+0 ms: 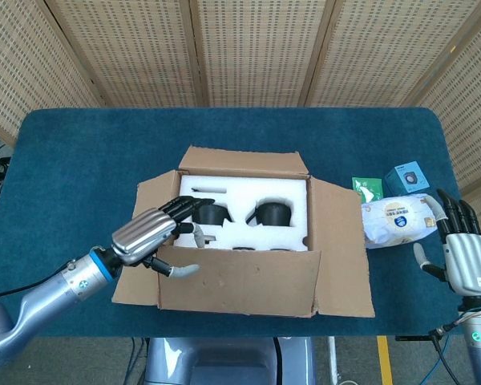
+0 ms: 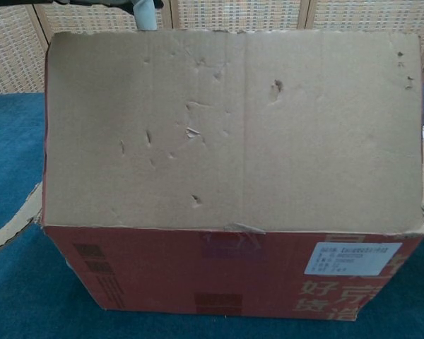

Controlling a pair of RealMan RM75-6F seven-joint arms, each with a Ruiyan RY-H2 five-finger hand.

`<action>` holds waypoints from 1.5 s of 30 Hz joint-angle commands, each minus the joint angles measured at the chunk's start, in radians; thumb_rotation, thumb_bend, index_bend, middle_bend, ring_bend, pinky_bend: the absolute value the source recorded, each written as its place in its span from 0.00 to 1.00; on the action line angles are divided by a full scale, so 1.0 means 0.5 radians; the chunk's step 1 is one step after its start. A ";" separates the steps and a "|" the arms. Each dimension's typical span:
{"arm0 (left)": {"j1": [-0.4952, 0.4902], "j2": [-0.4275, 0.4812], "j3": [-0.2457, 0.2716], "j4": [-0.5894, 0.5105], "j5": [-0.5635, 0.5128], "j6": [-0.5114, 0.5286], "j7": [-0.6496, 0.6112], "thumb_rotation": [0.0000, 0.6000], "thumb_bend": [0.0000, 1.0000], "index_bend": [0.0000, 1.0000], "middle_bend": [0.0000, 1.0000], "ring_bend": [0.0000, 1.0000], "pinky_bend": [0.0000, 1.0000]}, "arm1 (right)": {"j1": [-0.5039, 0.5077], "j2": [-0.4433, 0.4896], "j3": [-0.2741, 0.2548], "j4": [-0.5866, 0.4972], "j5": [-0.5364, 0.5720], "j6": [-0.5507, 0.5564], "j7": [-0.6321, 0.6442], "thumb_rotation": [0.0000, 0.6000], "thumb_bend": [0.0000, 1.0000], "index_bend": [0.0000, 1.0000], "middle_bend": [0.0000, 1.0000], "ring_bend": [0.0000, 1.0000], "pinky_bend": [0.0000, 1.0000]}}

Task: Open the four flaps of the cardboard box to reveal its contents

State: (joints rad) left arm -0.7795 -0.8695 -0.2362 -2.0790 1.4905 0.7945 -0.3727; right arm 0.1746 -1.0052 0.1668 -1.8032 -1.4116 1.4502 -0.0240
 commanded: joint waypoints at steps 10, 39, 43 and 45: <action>0.105 0.255 0.164 -0.166 0.599 0.220 -0.311 0.39 0.25 0.45 0.00 0.00 0.00 | -0.005 0.009 0.003 -0.016 -0.008 0.015 -0.002 1.00 0.44 0.00 0.00 0.00 0.00; 0.053 0.429 0.532 -0.221 1.175 0.338 -0.468 0.36 0.23 0.44 0.00 0.00 0.00 | -0.026 0.031 -0.002 -0.031 -0.026 0.041 0.011 1.00 0.44 0.00 0.00 0.00 0.00; 0.096 0.401 0.491 -0.188 1.035 0.375 -0.318 0.35 0.24 0.44 0.00 0.00 0.00 | -0.026 0.030 -0.002 -0.028 -0.022 0.037 0.012 1.00 0.44 0.00 0.00 0.00 0.00; 0.122 0.388 0.473 -0.172 0.960 0.380 -0.222 0.46 0.26 0.41 0.00 0.00 0.00 | -0.026 0.029 -0.003 -0.024 -0.019 0.034 0.016 1.00 0.44 0.00 0.00 0.00 0.00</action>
State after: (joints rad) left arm -0.7354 -0.6658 0.0140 -2.1770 2.0118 0.9763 -0.5313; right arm 0.1617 -0.9907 0.1654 -1.8156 -1.4215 1.4673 -0.0164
